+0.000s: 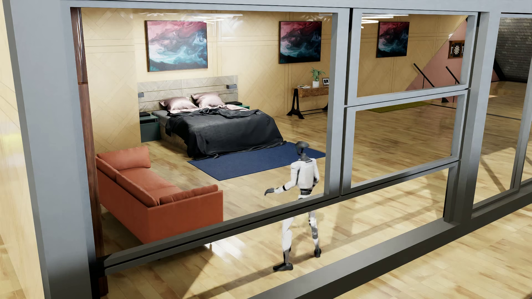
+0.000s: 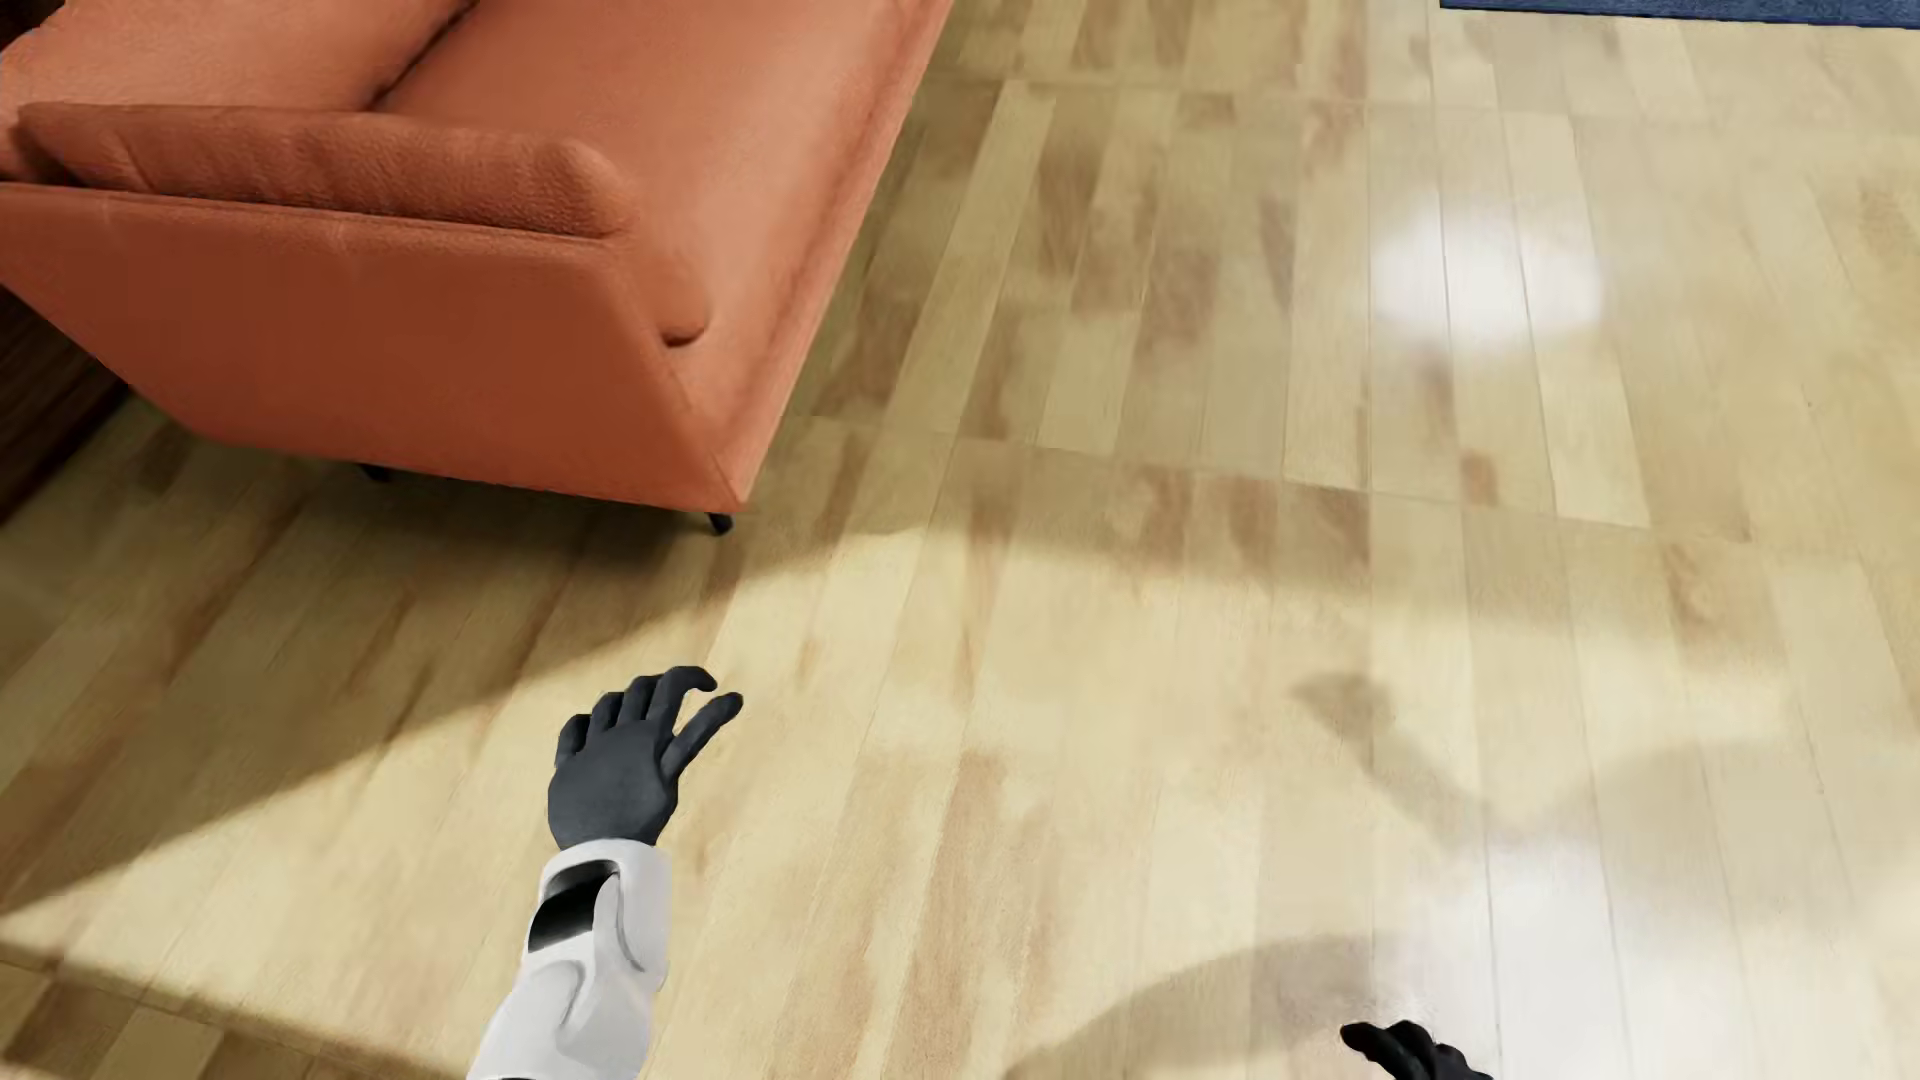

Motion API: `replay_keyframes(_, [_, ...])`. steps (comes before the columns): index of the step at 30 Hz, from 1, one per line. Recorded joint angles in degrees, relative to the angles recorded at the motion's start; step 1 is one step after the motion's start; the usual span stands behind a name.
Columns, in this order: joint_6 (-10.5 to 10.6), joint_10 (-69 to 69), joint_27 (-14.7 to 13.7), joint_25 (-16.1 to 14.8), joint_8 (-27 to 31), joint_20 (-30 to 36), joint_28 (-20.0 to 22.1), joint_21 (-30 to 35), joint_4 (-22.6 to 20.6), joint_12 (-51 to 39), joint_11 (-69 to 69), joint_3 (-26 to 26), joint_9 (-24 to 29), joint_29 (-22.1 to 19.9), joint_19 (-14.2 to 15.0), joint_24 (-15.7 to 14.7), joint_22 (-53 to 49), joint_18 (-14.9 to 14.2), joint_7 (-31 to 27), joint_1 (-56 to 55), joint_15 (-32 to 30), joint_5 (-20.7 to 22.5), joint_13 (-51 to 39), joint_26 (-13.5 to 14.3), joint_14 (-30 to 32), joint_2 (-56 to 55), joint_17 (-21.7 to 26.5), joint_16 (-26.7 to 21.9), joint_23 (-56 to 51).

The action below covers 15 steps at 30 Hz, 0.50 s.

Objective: Go to the bed

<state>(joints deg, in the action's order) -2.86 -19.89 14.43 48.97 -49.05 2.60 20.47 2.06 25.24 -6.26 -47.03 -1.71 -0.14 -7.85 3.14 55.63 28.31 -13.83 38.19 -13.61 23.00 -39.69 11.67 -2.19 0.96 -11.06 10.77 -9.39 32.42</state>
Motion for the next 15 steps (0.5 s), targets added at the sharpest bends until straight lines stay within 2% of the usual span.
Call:
replay_keyframes(1, [0.8, -2.1, -3.1, 0.9, 4.1, -3.6, 0.4, 2.9, 5.5, 3.0, 0.0, -0.3, 0.1, 2.8, 4.3, -7.7, -2.4, 1.9, 2.3, 1.6, 2.2, 5.1, -1.4, -0.3, -4.0, -3.2, 0.1, -2.0, -0.9])
replay_keyframes(2, [1.7, -5.6, -6.8, 0.7, 9.5, -5.9, 0.2, 5.8, 9.0, 6.6, -0.6, 0.0, 0.5, 6.0, 3.7, -14.0, -3.6, 8.1, -0.8, 1.7, 4.3, 11.4, -2.9, -0.9, -10.4, -6.6, 0.3, -4.0, -1.4])
replay_keyframes(3, [2.5, -11.5, -9.9, 0.9, 15.0, -6.4, -0.1, 8.1, 7.7, 10.1, -0.6, 0.9, 1.1, 8.6, 1.4, -17.8, -2.9, 13.8, -12.2, -1.3, 5.9, 17.8, -4.2, -1.8, -15.3, -8.8, 0.8, -5.2, -1.8])
replay_keyframes(4, [3.1, -18.7, -11.0, 1.8, 19.5, -5.0, -1.5, 9.5, 2.2, 12.9, 0.6, 1.6, 1.8, 9.6, -1.0, -19.1, -0.1, 11.7, -24.9, -5.6, 6.8, 23.7, -6.0, -3.4, -17.6, -9.2, 0.6, -6.5, -1.9])
replay_keyframes(5, [3.7, -25.3, -11.2, 2.1, 22.7, -2.3, -5.5, 9.6, -3.0, 15.1, 3.1, 1.9, 2.4, 8.3, -3.0, -17.8, 4.0, 9.9, -30.4, -9.2, 7.0, 28.7, -7.2, -5.1, -19.1, -7.9, -0.5, -7.5, -2.3])
replay_keyframes(6, [4.5, -30.5, -11.6, 0.9, 25.2, 1.8, -11.8, 8.8, -6.1, 16.3, 6.4, 2.0, 3.0, 6.0, -4.4, -14.4, 9.0, 11.5, -29.2, -12.3, 6.4, 32.9, -7.7, -6.2, -19.8, -5.7, -2.0, -7.5, -3.4])
replay_keyframes(7, [5.3, -33.8, -13.1, -1.7, 28.0, 6.0, -19.8, 8.3, -9.0, 17.1, 10.3, 2.5, 3.4, 4.4, -5.3, -10.0, 13.6, 13.8, -26.7, -15.6, 5.2, 36.6, -8.2, -5.3, -19.9, -3.1, -3.3, -6.9, -5.0])
replay_keyframes(8, [6.0, -35.1, -16.0, -3.9, 31.2, 8.6, -27.8, 8.8, -13.1, 18.1, 14.1, 3.3, 3.7, 4.0, -6.3, -6.3, 16.7, 14.1, -25.9, -19.8, 3.6, 40.3, -9.4, -2.9, -19.2, -0.3, -3.7, -5.7, -6.8])
replay_keyframes(9, [6.5, -34.3, -19.5, -4.6, 34.9, 8.7, -33.9, 9.8, -17.5, 19.6, 17.9, 4.2, 4.0, 4.2, -7.4, -4.6, 17.8, 12.8, -26.8, -24.7, 2.0, 43.8, -11.3, -0.2, -17.9, 2.7, -3.4, -3.7, -8.6])
replay_keyframes(10, [6.9, -31.4, -22.4, -4.4, 38.6, 7.2, -37.1, 10.9, -21.2, 21.4, 21.7, 5.0, 4.2, 3.9, -8.5, -4.6, 17.4, 12.1, -28.2, -29.5, 0.7, 46.7, -13.7, 1.5, -16.6, 6.2, -3.1, -1.2, -10.8])
replay_keyframes(11, [7.2, -26.8, -24.0, -4.0, 42.4, 5.9, -36.6, 11.4, -23.4, 23.1, 25.2, 5.7, 4.5, 2.8, -9.2, -4.8, 15.9, 12.2, -29.4, -33.6, -0.3, 48.9, -16.1, 2.5, -14.5, 10.0, -3.2, 1.0, -13.0])
replay_keyframes(12, [7.3, -21.0, -24.3, -4.1, 46.4, 6.1, -33.2, 11.7, -25.1, 24.2, 28.0, 6.5, 4.8, 1.0, -10.1, -3.9, 14.3, 12.5, -30.8, -36.8, -1.3, 50.3, -18.2, 3.1, -11.6, 13.9, -3.7, 2.5, -14.9])
replay_keyframes(14, [6.4, -11.0, -22.6, -6.4, 52.6, 10.0, -25.2, 11.1, -27.7, 24.7, 29.5, 8.0, 5.5, -2.7, -11.5, 0.8, 13.2, 11.8, -34.3, -39.2, -5.8, 50.4, -20.1, 2.7, -8.7, 21.0, -5.5, 2.9, -16.8])
replay_keyframes(15, [5.4, -11.2, -21.0, -8.0, 54.6, 11.5, -23.9, 10.5, -28.2, 23.9, 27.4, 8.6, 5.9, -4.5, -10.3, 2.8, 14.7, 14.9, -34.4, -38.8, -10.0, 49.6, -19.6, 1.6, -6.2, 23.4, -6.1, 2.9, -16.3])
